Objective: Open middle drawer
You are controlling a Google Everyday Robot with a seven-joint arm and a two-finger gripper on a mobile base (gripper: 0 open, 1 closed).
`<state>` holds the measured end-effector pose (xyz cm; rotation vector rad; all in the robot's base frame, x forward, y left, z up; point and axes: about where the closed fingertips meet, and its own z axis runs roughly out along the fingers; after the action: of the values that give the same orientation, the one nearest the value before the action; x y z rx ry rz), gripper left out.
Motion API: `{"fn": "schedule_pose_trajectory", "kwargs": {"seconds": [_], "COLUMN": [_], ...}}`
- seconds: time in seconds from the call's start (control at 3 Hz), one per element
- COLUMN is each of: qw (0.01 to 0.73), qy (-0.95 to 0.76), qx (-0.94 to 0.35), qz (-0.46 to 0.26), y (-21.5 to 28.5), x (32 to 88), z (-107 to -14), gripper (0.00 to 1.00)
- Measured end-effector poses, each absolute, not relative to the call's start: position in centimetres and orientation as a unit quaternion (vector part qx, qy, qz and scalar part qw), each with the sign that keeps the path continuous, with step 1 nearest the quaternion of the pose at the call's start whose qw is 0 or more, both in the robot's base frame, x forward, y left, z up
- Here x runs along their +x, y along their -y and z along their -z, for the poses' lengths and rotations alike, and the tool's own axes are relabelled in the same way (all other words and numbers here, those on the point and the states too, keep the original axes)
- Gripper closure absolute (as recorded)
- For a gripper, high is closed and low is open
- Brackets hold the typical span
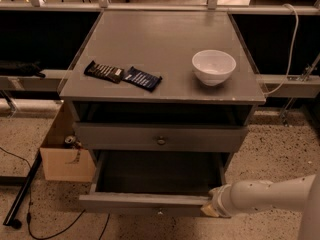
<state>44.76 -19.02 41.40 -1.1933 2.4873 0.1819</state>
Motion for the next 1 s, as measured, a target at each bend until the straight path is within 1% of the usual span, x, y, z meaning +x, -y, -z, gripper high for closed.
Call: {"fn": "schedule_pose_trajectory", "kwargs": {"seconds": [0.33,0.67,1.0], "qw": [0.187,0.187,0.184], "qy": [-0.884,-0.884,-0.884], "qx": [-0.424,-0.424,-0.426], "qz": [-0.065,-0.065,-0.062], "y": [19.0,19.0,19.3], "x": [44.8,44.7,43.7], "z": [-41.4,-41.4,-41.2], "gripper": [0.13,0.0,0.19]}}
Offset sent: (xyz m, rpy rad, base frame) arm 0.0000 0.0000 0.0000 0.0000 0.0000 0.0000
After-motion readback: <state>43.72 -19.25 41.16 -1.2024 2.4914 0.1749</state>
